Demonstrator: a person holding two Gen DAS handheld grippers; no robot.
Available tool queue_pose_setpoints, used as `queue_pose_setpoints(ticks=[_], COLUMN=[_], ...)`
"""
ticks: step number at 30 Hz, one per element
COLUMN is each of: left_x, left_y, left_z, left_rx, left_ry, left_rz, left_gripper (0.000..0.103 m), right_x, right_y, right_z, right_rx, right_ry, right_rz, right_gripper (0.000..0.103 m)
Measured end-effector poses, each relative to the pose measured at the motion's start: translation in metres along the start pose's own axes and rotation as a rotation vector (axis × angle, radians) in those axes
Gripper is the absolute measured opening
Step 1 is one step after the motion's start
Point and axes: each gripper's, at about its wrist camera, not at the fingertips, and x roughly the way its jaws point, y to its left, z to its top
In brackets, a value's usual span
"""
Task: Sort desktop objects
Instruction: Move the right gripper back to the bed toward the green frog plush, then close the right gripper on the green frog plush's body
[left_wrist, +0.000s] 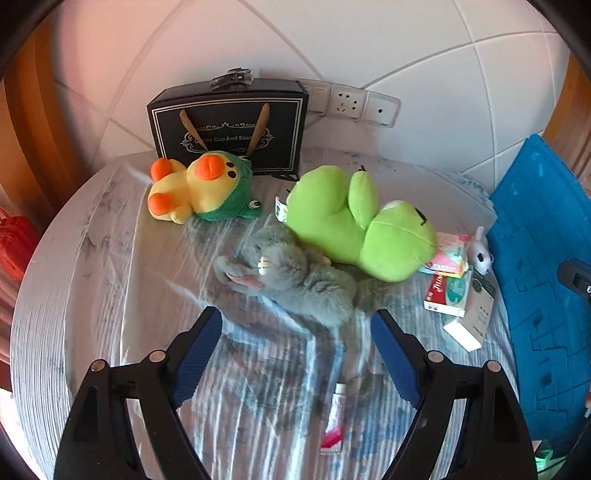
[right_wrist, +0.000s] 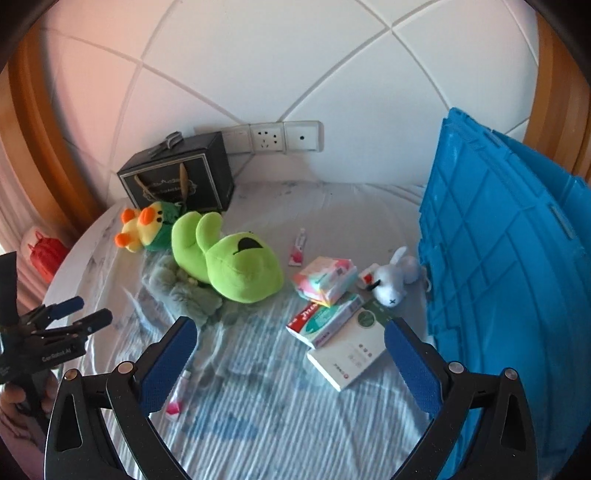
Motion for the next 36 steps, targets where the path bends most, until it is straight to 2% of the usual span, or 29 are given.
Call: queue_pose_setpoints(ticks=[6, 12, 13, 15, 17, 19, 24, 30, 36], left_x=[0.055, 0.115, 0.128, 0.158, 0.181, 0.184, 0.15, 0.104, 0.101], left_y=[0.004, -0.005, -0.01, -0.021, -0.034, -0.042, -0.032, -0.029, -0.022], left_z=[0.06, 0.139, 0.149, 0.16, 0.153, 0.133, 0.079, 0.029, 0.004], left_rx=[0.007, -0.031, -0.028, 0.017, 0.078, 0.142, 0.118, 0.171, 0.168], left_ry=[-0.001, -0.021, -0.009, 0.069, 0.152, 0.168, 0.105, 0.043, 0.079], left_rz=[0.037, 0.04, 0.046, 0.071, 0.106, 0.091, 0.009, -0.009, -0.026], left_gripper=[0.083, 0.083, 0.083, 0.083, 0.083, 0.083, 0.084, 0.087, 0.088], right_x=[0.089, 0.163, 0.173, 0.192, 0.212, 0.222, 0.218, 0.207, 0.202], right_y=[0.012, 0.024, 0.026, 0.03, 0.035, 0.038, 0.031, 0.025, 0.033], right_z=[0.039, 0.074, 0.078, 0.083, 0.079, 0.069, 0.028, -0.01, -0.034], right_rx=[0.047, 0.094, 0.096, 0.098, 0.073, 0.05, 0.003, 0.021, 0.058], right_ry=[0.08, 0.103, 0.107, 0.119, 0.167, 0.191, 0.23, 0.285, 0.337], right_rz=[0.0, -0.037, -0.041, -0.031, -0.021, 0.005, 0.095, 0.171, 0.205], right_gripper=[0.103, 0.103, 0.103, 0.103, 0.103, 0.103, 0.103, 0.103, 0.103])
